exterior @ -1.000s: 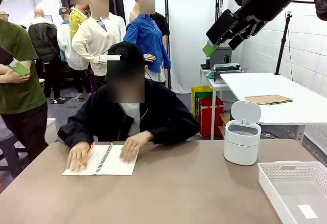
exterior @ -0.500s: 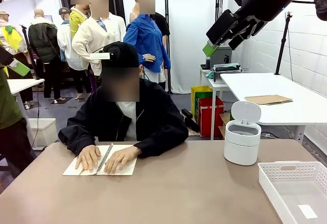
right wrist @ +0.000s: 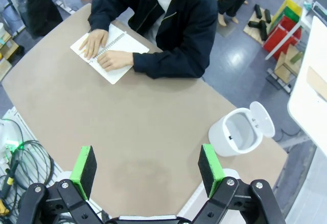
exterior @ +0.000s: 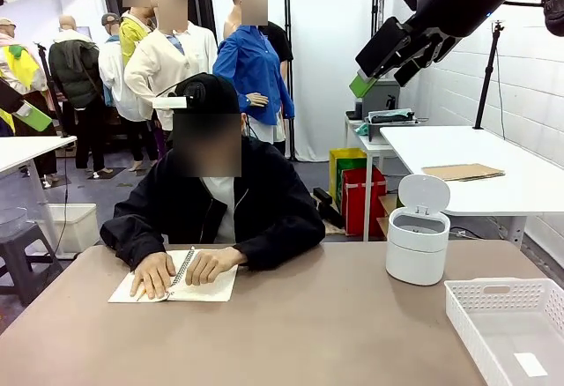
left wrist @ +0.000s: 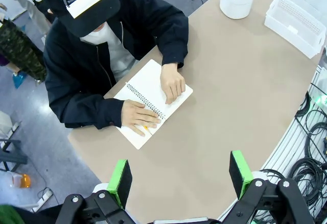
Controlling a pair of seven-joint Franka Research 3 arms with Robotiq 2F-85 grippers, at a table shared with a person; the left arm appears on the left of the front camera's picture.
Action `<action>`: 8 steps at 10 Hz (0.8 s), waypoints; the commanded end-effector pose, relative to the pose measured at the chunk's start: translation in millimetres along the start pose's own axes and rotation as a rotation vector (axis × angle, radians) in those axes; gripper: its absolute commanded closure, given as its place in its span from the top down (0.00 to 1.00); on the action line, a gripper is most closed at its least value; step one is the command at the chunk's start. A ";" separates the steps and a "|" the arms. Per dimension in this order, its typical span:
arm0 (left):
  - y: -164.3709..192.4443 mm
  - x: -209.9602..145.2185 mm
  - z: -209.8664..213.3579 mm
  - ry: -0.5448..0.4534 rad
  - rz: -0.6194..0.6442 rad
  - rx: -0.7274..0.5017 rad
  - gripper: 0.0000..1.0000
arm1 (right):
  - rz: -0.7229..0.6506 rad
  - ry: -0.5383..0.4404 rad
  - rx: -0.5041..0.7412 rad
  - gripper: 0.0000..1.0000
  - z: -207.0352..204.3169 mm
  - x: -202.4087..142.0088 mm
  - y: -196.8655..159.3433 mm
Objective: Sort the paper based on its condition.
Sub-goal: If a person hands you a paper, place it in the Organizing basket , and if it's crumpled, put it in the Trash can.
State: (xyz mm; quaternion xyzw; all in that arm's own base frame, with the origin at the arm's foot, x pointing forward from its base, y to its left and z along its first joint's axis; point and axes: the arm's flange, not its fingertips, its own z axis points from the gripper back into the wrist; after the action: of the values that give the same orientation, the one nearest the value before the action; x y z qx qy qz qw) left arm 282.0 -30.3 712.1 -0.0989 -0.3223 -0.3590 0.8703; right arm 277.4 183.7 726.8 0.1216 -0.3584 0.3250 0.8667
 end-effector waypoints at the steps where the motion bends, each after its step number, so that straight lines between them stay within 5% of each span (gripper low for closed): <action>1: 1.6 -0.8 0.1 0.004 0.005 0.007 1.00 | 0.006 0.000 -0.001 1.00 0.1 0.0 0.1; 8: 1.6 -0.8 0.1 0.004 0.005 0.007 1.00 | 0.006 0.000 -0.001 1.00 0.1 0.0 0.1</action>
State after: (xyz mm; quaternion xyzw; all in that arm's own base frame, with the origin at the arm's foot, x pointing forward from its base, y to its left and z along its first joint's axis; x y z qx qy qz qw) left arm 282.1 -30.3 712.1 -0.0989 -0.3223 -0.3590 0.8703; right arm 277.4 183.7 726.8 0.1216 -0.3584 0.3250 0.8667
